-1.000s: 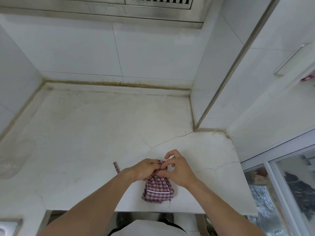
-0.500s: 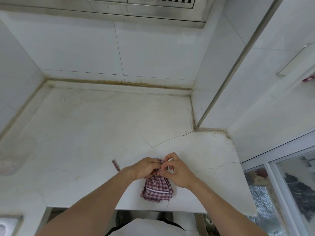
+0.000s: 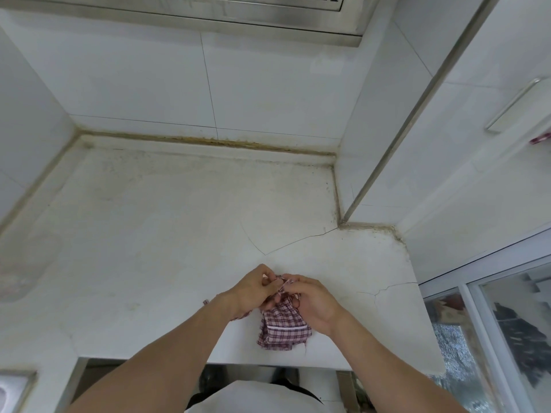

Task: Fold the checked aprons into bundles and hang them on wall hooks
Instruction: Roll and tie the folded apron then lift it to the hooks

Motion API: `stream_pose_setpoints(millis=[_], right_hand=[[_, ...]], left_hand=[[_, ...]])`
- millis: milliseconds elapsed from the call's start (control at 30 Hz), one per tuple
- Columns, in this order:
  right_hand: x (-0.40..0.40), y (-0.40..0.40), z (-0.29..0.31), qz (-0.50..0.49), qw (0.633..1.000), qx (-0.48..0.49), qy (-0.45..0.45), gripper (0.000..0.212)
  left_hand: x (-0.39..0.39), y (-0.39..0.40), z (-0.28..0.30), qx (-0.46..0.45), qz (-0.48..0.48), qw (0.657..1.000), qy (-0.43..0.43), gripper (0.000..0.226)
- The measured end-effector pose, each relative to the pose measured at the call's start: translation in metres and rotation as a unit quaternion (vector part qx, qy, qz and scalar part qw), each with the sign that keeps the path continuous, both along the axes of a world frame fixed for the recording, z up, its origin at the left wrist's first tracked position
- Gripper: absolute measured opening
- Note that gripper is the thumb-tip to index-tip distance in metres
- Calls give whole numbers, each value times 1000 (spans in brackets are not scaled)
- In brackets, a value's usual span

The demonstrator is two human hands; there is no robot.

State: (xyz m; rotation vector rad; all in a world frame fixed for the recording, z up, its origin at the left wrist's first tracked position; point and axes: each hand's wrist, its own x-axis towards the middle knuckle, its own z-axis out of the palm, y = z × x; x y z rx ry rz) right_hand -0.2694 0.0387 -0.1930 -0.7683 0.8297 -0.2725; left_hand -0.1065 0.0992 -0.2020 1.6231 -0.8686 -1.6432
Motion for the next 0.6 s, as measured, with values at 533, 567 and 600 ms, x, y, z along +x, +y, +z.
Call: stream_pose_setpoints(millis=[533,567,600], right_hand=[[5,-5,-2,-64,985,-107,118,14],[3,-6,-6,-34,967,-195,161,19],[2,-5,-10,-3,943,-271,192,26]], left_hand=[[-3,5,-1,8,102,994,28,19],[-1,6,-1,8,114,993,29,21],[0,7,-1,1,119,992,33,19]])
